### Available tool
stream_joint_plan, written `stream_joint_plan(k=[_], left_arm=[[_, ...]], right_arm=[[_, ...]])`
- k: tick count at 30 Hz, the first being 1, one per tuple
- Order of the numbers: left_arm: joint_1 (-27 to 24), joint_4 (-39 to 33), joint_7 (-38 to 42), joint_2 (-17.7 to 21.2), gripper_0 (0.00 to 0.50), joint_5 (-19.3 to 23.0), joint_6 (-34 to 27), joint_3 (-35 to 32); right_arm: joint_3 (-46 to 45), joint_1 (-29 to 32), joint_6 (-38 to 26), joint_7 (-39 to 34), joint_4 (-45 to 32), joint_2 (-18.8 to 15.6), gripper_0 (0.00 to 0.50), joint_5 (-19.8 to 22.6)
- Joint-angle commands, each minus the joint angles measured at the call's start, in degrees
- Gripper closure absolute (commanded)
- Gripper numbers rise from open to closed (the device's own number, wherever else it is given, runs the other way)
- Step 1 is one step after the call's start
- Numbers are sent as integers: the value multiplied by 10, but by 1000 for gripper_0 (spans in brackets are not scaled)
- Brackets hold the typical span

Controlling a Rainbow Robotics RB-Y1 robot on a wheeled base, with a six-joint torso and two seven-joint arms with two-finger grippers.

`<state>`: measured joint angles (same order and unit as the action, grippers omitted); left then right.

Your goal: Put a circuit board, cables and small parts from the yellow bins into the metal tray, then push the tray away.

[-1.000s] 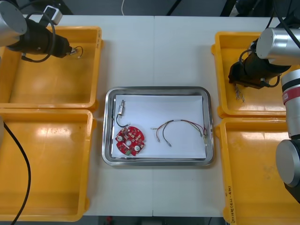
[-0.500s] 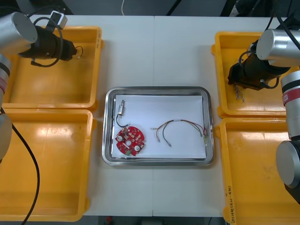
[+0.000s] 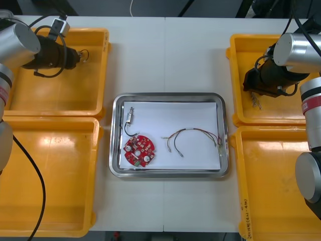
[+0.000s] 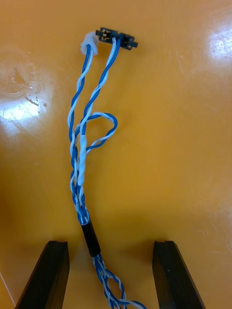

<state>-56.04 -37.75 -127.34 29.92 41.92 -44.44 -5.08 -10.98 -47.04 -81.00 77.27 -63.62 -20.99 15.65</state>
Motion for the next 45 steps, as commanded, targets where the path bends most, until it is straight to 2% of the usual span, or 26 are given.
stream_joint_plan(k=[1,2,3,4,6,7,15,21,22,23,24,25,35,42,45], left_arm=[[-32,-2,-94,-8,0,15,14,-7],[-32,-1,-94,-9,0,18,16,-6],[-32,3,-94,-10,0,25,23,-3],[-32,7,-95,-10,0,31,31,2],[-31,10,-96,-9,0,37,38,10],[-32,9,-96,-9,0,38,38,12],[-32,10,-99,-14,0,38,46,12],[-31,15,-100,-16,0,39,53,13],[-31,15,-101,-15,14,40,53,13],[-31,15,-100,-15,212,40,53,13],[-31,15,-100,-15,368,40,52,13],[-30,15,-100,-16,500,40,53,13],[-28,15,-100,-16,500,43,52,13],[-27,15,-97,-14,500,50,44,12],[-28,14,-96,-10,499,59,33,13]], right_arm=[[18,20,5,-23,-5,5,0,7],[18,20,5,-22,-5,5,0,8],[18,19,5,-23,-5,5,148,8],[18,19,5,-23,-5,5,326,9],[18,19,5,-23,-5,4,488,9],[18,19,3,-23,-6,5,500,10],[10,19,-4,-20,-14,3,500,7],[-11,15,-63,-13,-62,-6,500,-1],[-16,15,-79,-12,-77,-10,500,-2],[-19,15,-96,-11,-91,-12,500,-2],[-22,15,-106,-11,-99,-13,500,-3],[-26,15,-124,-9,-115,-17,500,-3],[-54,15,-290,7,-254,-55,500,7],[-59,15,-290,25,-350,-64,500,21],[-53,15,-290,65,-379,-64,500,27]])
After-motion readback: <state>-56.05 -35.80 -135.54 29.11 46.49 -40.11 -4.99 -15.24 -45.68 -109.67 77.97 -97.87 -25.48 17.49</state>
